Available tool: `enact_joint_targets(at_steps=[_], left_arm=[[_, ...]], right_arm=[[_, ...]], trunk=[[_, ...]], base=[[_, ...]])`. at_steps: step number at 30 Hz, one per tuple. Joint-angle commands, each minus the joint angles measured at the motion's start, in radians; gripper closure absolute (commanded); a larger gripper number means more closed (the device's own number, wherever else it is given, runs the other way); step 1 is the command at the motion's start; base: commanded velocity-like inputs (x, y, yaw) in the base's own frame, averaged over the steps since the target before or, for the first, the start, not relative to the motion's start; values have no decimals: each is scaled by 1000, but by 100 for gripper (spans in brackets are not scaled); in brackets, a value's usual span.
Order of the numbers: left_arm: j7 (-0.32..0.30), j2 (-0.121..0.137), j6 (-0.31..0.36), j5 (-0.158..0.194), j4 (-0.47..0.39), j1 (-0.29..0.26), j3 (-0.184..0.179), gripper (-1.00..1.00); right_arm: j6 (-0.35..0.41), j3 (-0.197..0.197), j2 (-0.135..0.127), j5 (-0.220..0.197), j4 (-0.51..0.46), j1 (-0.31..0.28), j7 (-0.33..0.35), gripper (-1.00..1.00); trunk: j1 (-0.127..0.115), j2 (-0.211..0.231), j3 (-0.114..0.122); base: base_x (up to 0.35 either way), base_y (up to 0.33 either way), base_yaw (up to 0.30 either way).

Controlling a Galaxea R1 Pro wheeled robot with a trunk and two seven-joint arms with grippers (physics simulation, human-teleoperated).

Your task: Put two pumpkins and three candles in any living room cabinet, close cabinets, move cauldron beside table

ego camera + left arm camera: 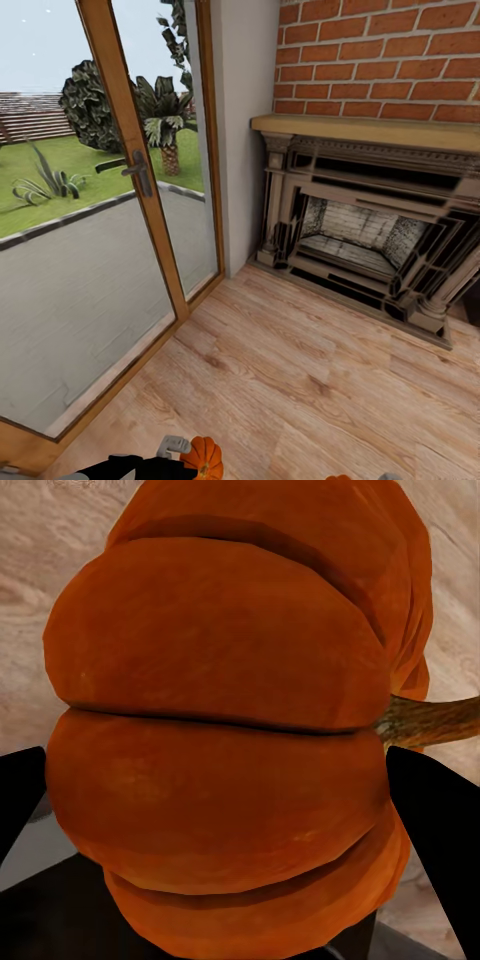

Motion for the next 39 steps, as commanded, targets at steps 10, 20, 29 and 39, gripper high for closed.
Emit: enact_joint_targets(at_steps=[10, 20, 29, 39], left_arm=[[2, 0, -1, -1, -1, 0, -1, 100], [2, 0, -1, -1, 0, 0, -1, 100], [2, 0, -1, -1, 0, 0, -1, 100], [2, 0, -1, -1, -1, 0, -1, 100]], right_arm=[[13, -9, -6, -2, 0, -1, 6, 100], [14, -9, -4, -2, 0, 0, -4, 100], [15, -8, 0, -1, -1, 0, -114, 100], [14, -5, -1, 5, -7, 0, -120, 100]], trunk=[[0, 0, 16], [0, 0, 33], [0, 0, 47], [0, 0, 63]], base=[[0, 0, -31], [0, 0, -10], [0, 0, -97], [0, 0, -151]])
